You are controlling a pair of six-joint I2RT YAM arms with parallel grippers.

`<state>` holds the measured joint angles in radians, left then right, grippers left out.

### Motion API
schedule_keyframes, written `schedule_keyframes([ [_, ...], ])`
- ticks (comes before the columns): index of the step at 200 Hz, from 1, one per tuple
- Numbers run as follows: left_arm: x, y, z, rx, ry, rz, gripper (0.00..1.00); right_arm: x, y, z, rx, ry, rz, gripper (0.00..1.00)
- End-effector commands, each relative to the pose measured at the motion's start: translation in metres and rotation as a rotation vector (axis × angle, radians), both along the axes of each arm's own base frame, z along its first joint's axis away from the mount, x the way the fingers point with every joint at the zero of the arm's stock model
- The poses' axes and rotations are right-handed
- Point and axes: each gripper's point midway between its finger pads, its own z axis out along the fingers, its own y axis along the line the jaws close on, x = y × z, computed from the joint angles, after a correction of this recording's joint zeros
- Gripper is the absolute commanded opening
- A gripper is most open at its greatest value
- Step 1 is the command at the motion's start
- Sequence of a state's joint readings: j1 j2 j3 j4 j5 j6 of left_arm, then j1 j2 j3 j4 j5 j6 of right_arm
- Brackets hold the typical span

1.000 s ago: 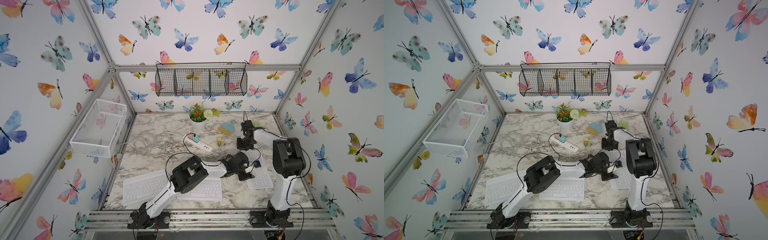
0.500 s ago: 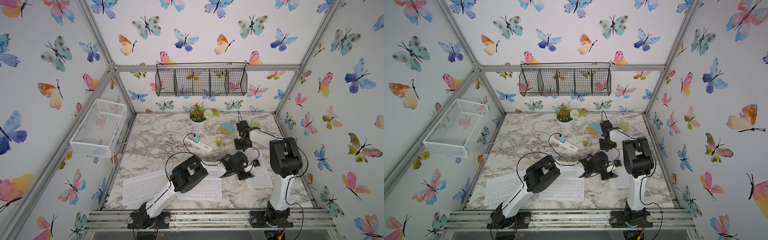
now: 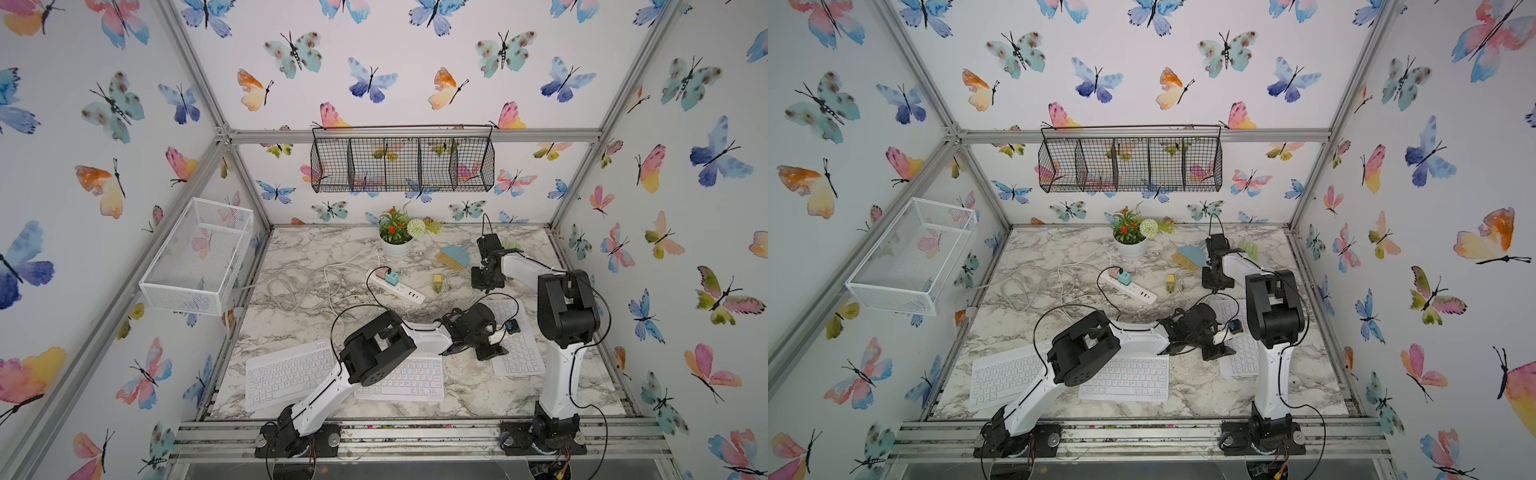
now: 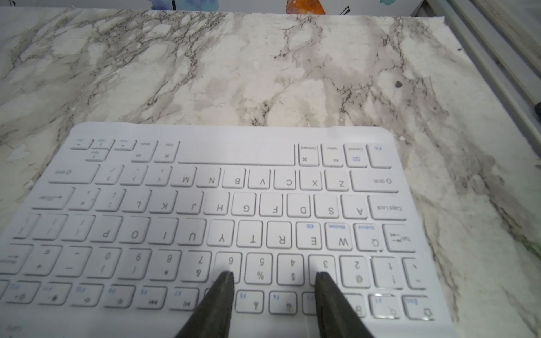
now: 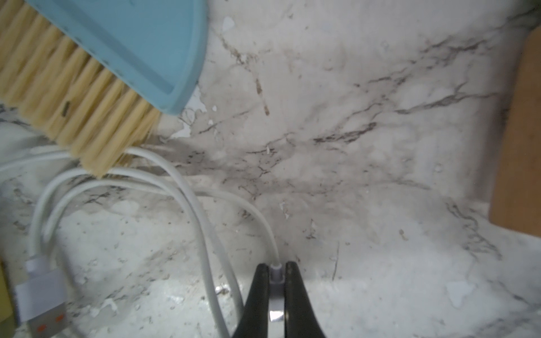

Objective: Unplug the wireless keyboard
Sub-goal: Remove the power cord from the keyboard.

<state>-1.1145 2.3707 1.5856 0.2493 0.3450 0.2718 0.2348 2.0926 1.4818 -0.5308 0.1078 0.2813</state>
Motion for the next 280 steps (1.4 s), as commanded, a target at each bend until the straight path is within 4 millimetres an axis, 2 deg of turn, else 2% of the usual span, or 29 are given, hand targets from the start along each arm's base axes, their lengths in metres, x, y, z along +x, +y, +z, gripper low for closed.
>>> schedule_keyframes([
  [1, -0.029, 0.043, -0.079, 0.244, 0.132, -0.018, 0.48, -0.001, -0.014, 0.001, -0.006, -0.012, -0.039, 0.07],
  [17, -0.029, 0.044, -0.076, 0.236, 0.126, -0.02, 0.48, 0.002, -0.019, 0.005, 0.004, -0.026, -0.043, 0.08],
  [36, -0.028, 0.041, -0.068, 0.219, 0.118, -0.028, 0.5, 0.004, -0.02, 0.004, 0.001, -0.021, -0.024, 0.14],
  [56, -0.027, 0.036, -0.057, 0.195, 0.11, -0.034, 0.52, 0.004, -0.017, -0.004, 0.001, 0.006, 0.025, 0.21],
  [77, -0.023, 0.029, -0.037, 0.152, 0.105, -0.034, 0.54, 0.004, -0.013, 0.006, 0.019, -0.02, 0.052, 0.26],
  [118, -0.014, 0.012, 0.03, 0.015, 0.121, -0.033, 0.58, 0.002, -0.016, 0.042, -0.001, -0.088, 0.093, 0.42],
  [138, 0.0, 0.008, 0.068, -0.042, 0.102, -0.01, 0.59, -0.001, -0.015, 0.059, 0.004, -0.123, 0.108, 0.45],
  [159, 0.019, 0.014, 0.102, -0.103, 0.089, 0.039, 0.61, -0.004, -0.016, 0.071, -0.005, -0.148, 0.128, 0.5],
  [179, 0.038, 0.027, 0.118, -0.108, 0.083, 0.087, 0.62, -0.007, -0.016, 0.079, -0.011, -0.161, 0.149, 0.53],
  [207, 0.068, 0.058, 0.129, -0.096, 0.082, 0.204, 0.63, -0.011, -0.008, 0.083, 0.021, -0.175, 0.2, 0.54],
  [231, 0.097, 0.095, 0.126, -0.048, 0.118, 0.343, 0.63, -0.014, 0.005, 0.089, 0.087, -0.226, 0.26, 0.53],
  [243, 0.108, 0.113, 0.116, -0.027, 0.167, 0.408, 0.63, -0.017, 0.015, 0.09, 0.132, -0.245, 0.3, 0.53],
  [248, 0.113, 0.122, 0.128, -0.05, 0.169, 0.435, 0.63, -0.017, 0.019, 0.091, 0.154, -0.257, 0.312, 0.53],
  [280, 0.138, 0.176, 0.131, -0.073, 0.248, 0.613, 0.63, -0.024, 0.047, 0.099, 0.274, -0.339, 0.414, 0.53],
])
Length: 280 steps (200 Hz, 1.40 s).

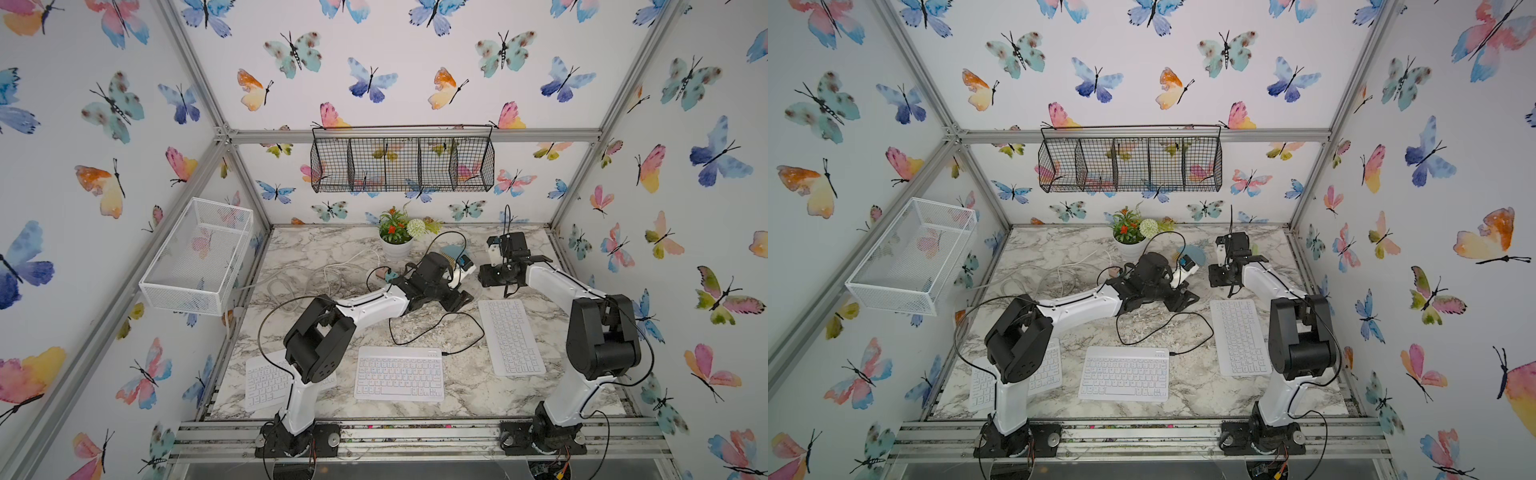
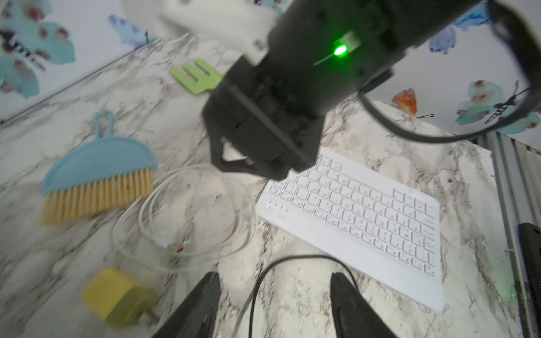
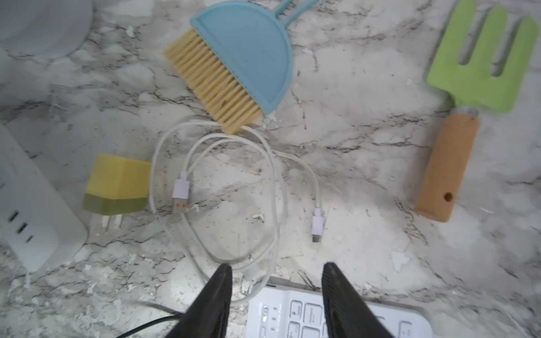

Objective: Unplug the wireless keyboard
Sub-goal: Remove the power cord from the keyboard, then remove the plug from the socket.

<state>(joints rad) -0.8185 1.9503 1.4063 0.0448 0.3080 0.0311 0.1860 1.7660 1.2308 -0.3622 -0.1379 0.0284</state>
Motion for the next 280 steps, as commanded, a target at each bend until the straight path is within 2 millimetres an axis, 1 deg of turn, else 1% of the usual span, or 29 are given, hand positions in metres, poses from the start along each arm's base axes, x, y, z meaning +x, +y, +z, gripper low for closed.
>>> schedule_keyframes([
  [1, 0.015, 0.04, 0.009, -0.02, 0.09, 0.161, 0.63, 0.0, 0.032, 0.024, 0.126, -0.115, 0.134, 0.53],
  [24, 0.032, 0.079, 0.015, -0.063, 0.165, 0.283, 0.62, -0.008, 0.057, 0.03, 0.147, -0.195, 0.245, 0.53],
  [32, 0.038, 0.093, 0.016, -0.077, 0.19, 0.325, 0.62, -0.013, 0.068, 0.031, 0.135, -0.225, 0.298, 0.53],
  [64, 0.058, 0.146, 0.013, -0.087, 0.263, 0.48, 0.62, -0.027, 0.107, 0.032, 0.112, -0.315, 0.439, 0.53],
  [83, 0.062, 0.173, 0.014, -0.088, 0.271, 0.561, 0.61, -0.033, 0.129, 0.037, 0.133, -0.37, 0.505, 0.53],
  [95, 0.066, 0.194, 0.012, -0.082, 0.28, 0.625, 0.61, -0.036, 0.145, 0.039, 0.144, -0.391, 0.548, 0.53],
  [122, 0.07, 0.245, -0.001, -0.056, 0.327, 0.774, 0.61, -0.04, 0.182, 0.035, 0.14, -0.424, 0.642, 0.54],
  [133, 0.073, 0.267, -0.005, -0.081, 0.348, 0.83, 0.61, -0.038, 0.195, 0.033, 0.145, -0.432, 0.665, 0.54],
  [146, 0.074, 0.284, -0.007, -0.12, 0.367, 0.87, 0.61, -0.036, 0.208, 0.03, 0.157, -0.435, 0.689, 0.54],
  [171, 0.078, 0.304, -0.013, -0.135, 0.369, 0.929, 0.61, -0.032, 0.236, 0.024, 0.163, -0.451, 0.739, 0.55],
  [191, 0.086, 0.31, -0.021, -0.15, 0.393, 0.938, 0.61, -0.03, 0.254, 0.019, 0.16, -0.464, 0.783, 0.56],
  [215, 0.097, 0.305, -0.029, -0.175, 0.434, 0.911, 0.61, -0.023, 0.268, 0.012, 0.157, -0.475, 0.806, 0.56],
  [226, 0.102, 0.3, -0.03, -0.192, 0.448, 0.893, 0.61, -0.019, 0.271, 0.009, 0.155, -0.472, 0.807, 0.56],
  [244, 0.112, 0.297, -0.039, -0.198, 0.479, 0.885, 0.61, -0.014, 0.275, 0.003, 0.151, -0.471, 0.816, 0.56],
  [262, 0.119, 0.293, -0.049, -0.21, 0.512, 0.882, 0.6, -0.012, 0.281, -0.002, 0.154, -0.466, 0.835, 0.56],
  [280, 0.127, 0.288, -0.054, -0.227, 0.535, 0.873, 0.6, -0.01, 0.287, -0.007, 0.153, -0.459, 0.854, 0.56],
])
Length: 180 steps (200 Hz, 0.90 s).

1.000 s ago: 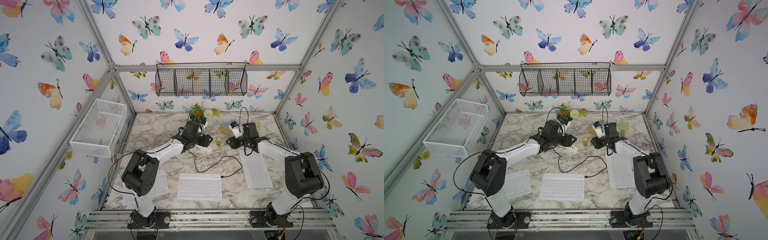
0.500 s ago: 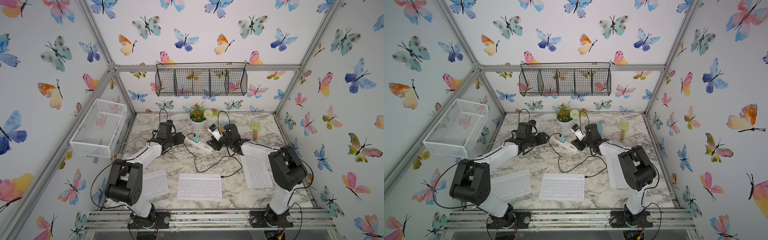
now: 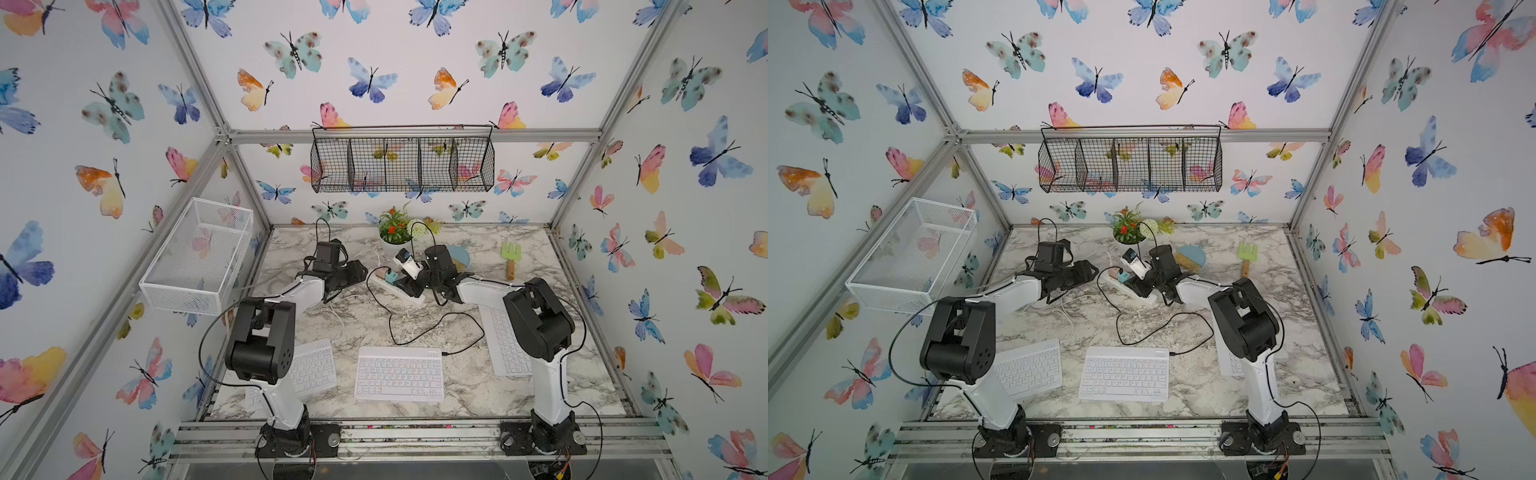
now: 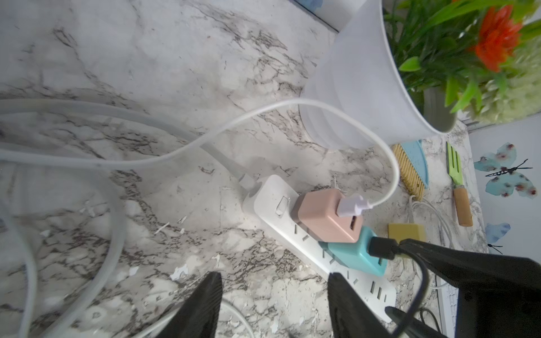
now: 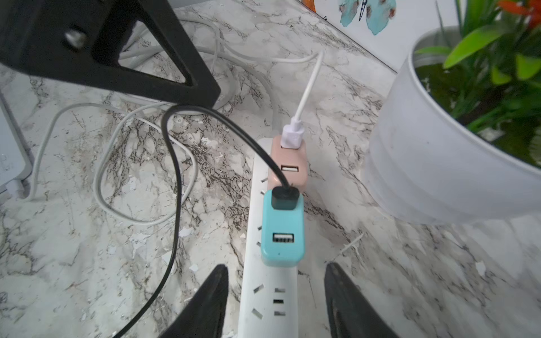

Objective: Unplug the wireless keyboard
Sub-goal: Remove the plug from the socket.

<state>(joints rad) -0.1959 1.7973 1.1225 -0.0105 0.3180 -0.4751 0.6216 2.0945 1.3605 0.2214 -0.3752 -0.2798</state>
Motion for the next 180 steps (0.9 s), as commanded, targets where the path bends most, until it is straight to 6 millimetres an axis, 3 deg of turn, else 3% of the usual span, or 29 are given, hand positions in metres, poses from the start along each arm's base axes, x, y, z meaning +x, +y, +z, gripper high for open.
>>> schedule_keyframes([
  [1, 0.011, -0.009, -0.001, -0.065, 0.009, -0.017, 0.6, 0.002, 0.012, -0.003, 0.005, -0.011, 0.046, 0.56],
  [67, 0.023, -0.013, -0.032, -0.095, 0.074, -0.001, 0.58, 0.01, 0.023, -0.019, -0.008, 0.027, 0.058, 0.52],
  [126, 0.018, -0.016, -0.05, -0.121, 0.112, 0.016, 0.55, 0.004, 0.028, -0.029, -0.008, 0.062, 0.061, 0.4],
  [134, 0.016, -0.018, -0.062, -0.125, 0.137, 0.017, 0.55, 0.003, 0.029, -0.03, -0.007, 0.067, 0.062, 0.39],
  [180, 0.008, -0.032, -0.072, -0.138, 0.165, -0.018, 0.54, 0.002, 0.035, -0.035, -0.004, 0.088, 0.051, 0.34],
])
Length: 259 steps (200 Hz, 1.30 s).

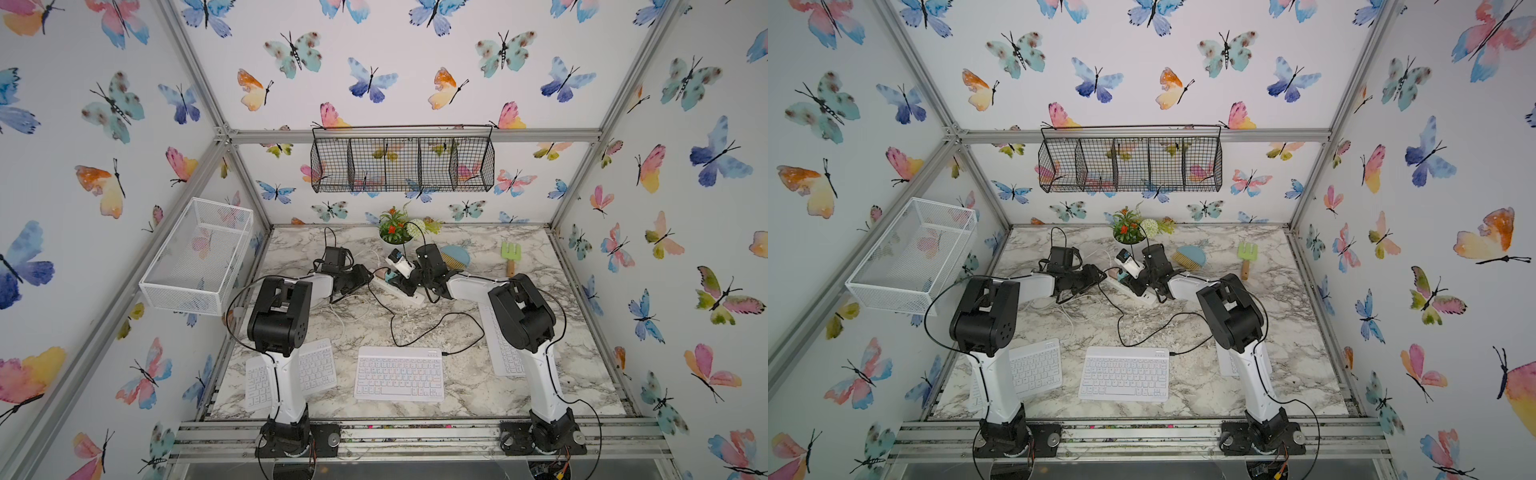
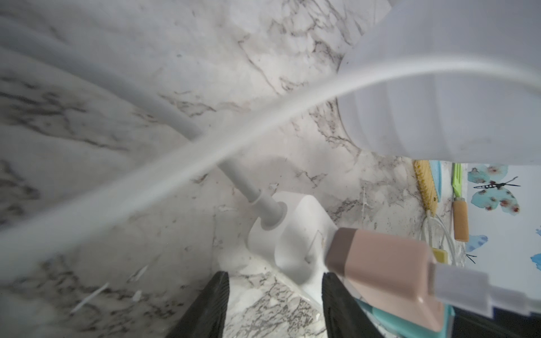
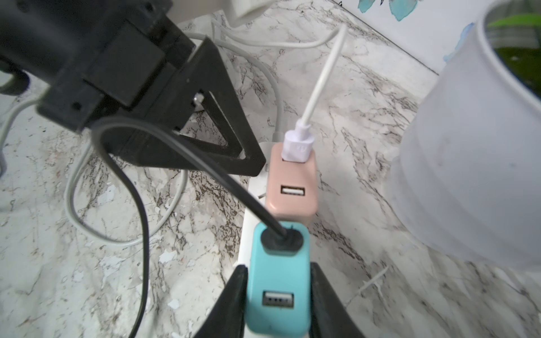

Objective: Unplug the wireless keyboard
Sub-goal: Remove the plug from the socket.

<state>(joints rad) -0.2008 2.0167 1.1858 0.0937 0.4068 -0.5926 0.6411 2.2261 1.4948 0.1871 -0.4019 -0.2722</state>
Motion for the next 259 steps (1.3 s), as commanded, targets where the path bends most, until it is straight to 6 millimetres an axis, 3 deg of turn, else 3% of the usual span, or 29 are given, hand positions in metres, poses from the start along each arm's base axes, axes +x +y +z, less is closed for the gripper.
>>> schedule_keyframes([
  [1, -0.011, -0.012, -0.014, -0.022, 0.045, -0.031, 0.53, -0.007, 0.01, -0.012, -0.001, 0.047, 0.012, 0.34],
  [86, -0.032, -0.016, -0.041, -0.017, 0.108, -0.023, 0.53, -0.005, 0.014, -0.013, 0.001, 0.069, -0.023, 0.27],
  [132, -0.05, -0.017, -0.064, 0.022, 0.172, -0.027, 0.41, -0.011, 0.023, -0.012, 0.004, 0.05, -0.049, 0.23],
  [171, -0.065, -0.007, -0.081, 0.079, 0.221, -0.011, 0.39, -0.015, 0.03, -0.009, -0.021, -0.021, -0.052, 0.21],
  [259, -0.074, -0.002, -0.09, 0.103, 0.244, -0.014, 0.36, -0.011, 0.041, 0.031, 0.123, 0.045, -0.033, 0.18],
])
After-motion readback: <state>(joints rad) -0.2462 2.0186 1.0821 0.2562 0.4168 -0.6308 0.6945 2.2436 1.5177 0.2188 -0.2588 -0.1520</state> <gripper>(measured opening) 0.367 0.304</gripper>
